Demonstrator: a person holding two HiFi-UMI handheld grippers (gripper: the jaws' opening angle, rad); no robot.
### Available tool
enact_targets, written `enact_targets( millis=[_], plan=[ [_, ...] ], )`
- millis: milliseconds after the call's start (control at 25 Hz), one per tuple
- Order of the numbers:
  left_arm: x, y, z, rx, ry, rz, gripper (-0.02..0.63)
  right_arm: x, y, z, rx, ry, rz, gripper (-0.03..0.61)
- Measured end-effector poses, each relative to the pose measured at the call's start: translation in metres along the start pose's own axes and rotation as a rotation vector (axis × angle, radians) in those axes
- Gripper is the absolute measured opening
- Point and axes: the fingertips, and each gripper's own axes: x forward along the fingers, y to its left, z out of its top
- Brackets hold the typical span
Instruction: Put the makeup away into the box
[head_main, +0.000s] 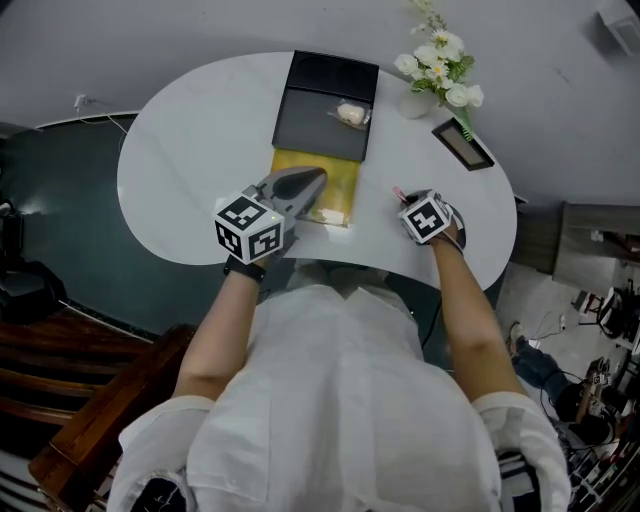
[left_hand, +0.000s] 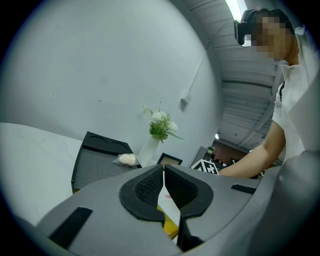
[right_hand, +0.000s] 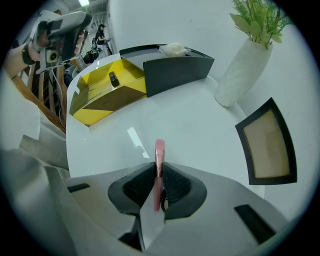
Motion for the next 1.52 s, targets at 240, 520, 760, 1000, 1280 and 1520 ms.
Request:
enact_targets(
  millis=[240,520,760,1000,1280,1520],
  plan=[
    [-0.014,0.006,0.001,-0.001,-0.014,0.021,0.023,0.005,0.013,-0.012,0.052,0.060,0.057,0.048],
    [-0.032,0.017,0.002,-0.010,-0.043,0.054,0.023,-0.009,0.009,0.016,-0.006,0.024,0.021,0.048],
    [-0.045,0.025,0.006,-0.020,-0.075,0.072,0.023,-0.033,0.008,0.061,-0.095,-0.054,-0.034,0.047],
    [-0.057,0.034,0.009,-0.026,-0.103,0.092,0.023,-0.052,0.022,0.111,-0.221,-0.118,-0.047,0.047],
    [-0.073,0.046,0.011,-0.035,-0.123,0.121,0.023,-0.050,0.054,0.151,-0.332,-0.130,-0.009,0.048],
    [-0.090,0.055,0.011,-0.043,-0.131,0.146,0.023,-0.041,0.090,0.179,-0.423,-0.125,0.035,0.047]
  ],
)
